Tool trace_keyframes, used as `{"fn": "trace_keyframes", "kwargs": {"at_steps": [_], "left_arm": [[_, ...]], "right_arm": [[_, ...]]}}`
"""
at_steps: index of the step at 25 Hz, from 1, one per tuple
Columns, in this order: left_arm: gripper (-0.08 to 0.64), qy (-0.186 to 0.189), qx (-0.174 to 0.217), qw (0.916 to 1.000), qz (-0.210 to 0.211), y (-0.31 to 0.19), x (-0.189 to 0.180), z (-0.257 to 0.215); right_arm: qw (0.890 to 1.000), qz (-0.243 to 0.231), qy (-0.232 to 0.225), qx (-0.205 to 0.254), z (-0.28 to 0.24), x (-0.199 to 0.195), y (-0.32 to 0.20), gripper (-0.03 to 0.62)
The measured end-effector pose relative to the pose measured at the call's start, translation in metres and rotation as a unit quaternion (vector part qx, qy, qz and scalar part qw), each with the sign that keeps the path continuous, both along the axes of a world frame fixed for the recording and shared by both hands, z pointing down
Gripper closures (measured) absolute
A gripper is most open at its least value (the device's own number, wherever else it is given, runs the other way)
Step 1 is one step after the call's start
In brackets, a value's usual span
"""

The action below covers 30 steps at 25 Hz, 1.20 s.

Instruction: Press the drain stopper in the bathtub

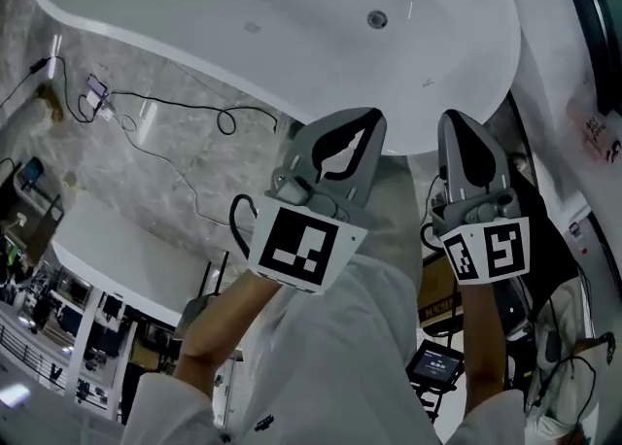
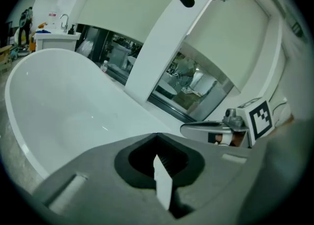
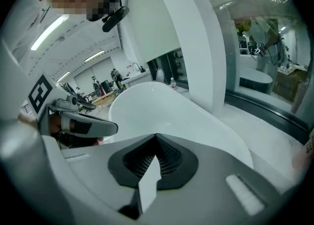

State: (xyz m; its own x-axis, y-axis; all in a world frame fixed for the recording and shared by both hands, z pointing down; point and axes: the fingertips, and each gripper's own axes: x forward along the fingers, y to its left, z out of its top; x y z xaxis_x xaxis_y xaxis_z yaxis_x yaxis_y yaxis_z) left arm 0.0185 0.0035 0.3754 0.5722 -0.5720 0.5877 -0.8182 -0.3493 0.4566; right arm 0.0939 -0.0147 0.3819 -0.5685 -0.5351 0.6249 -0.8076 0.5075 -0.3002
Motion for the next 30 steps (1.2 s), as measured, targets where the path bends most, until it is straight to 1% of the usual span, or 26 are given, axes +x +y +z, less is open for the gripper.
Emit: {"fn": "trace_keyframes", "kwargs": {"at_steps": [3,5,9,12,14,16,19,22,26,30], "left_arm": [[0.557,-0.010,-0.005,0.9998,-0.014,-0.001,0.003,0.035],[0.557,-0.004,-0.004,0.9996,-0.026,-0.006,0.008,0.052],[0.557,-0.003,-0.024,0.9984,-0.051,-0.015,0.016,0.090],[0.557,-0.026,-0.024,0.9978,-0.056,-0.033,0.020,0.126],[0.557,-0.032,-0.038,0.9972,-0.056,-0.034,0.026,0.147],[0.557,-0.029,-0.056,0.9963,-0.058,-0.033,0.030,0.166],[0.557,-0.035,-0.067,0.9956,-0.055,-0.036,0.031,0.193],[0.557,-0.044,-0.076,0.9942,-0.062,-0.043,0.028,0.221],[0.557,-0.039,-0.107,0.9902,-0.081,-0.046,0.025,0.263],[0.557,-0.038,-0.134,0.9868,-0.082,-0.045,0.021,0.303]], "right_arm": [[1.000,-0.003,0.008,-0.014,0.037,0.005,-0.002,0.589],[1.000,0.003,0.008,-0.030,0.060,0.008,-0.008,0.589],[0.998,0.040,0.000,-0.053,0.098,0.012,-0.025,0.589],[0.996,0.068,-0.003,-0.054,0.135,0.019,-0.050,0.589],[0.996,0.074,0.004,-0.058,0.156,0.026,-0.056,0.589],[0.996,0.073,0.015,-0.055,0.175,0.032,-0.062,0.589],[0.996,0.068,0.027,-0.051,0.204,0.033,-0.072,0.589],[0.995,0.062,0.034,-0.064,0.236,0.029,-0.078,0.589],[0.995,0.035,0.053,-0.077,0.282,0.019,-0.078,0.589],[0.993,0.024,0.064,-0.097,0.327,0.010,-0.078,0.589]]}}
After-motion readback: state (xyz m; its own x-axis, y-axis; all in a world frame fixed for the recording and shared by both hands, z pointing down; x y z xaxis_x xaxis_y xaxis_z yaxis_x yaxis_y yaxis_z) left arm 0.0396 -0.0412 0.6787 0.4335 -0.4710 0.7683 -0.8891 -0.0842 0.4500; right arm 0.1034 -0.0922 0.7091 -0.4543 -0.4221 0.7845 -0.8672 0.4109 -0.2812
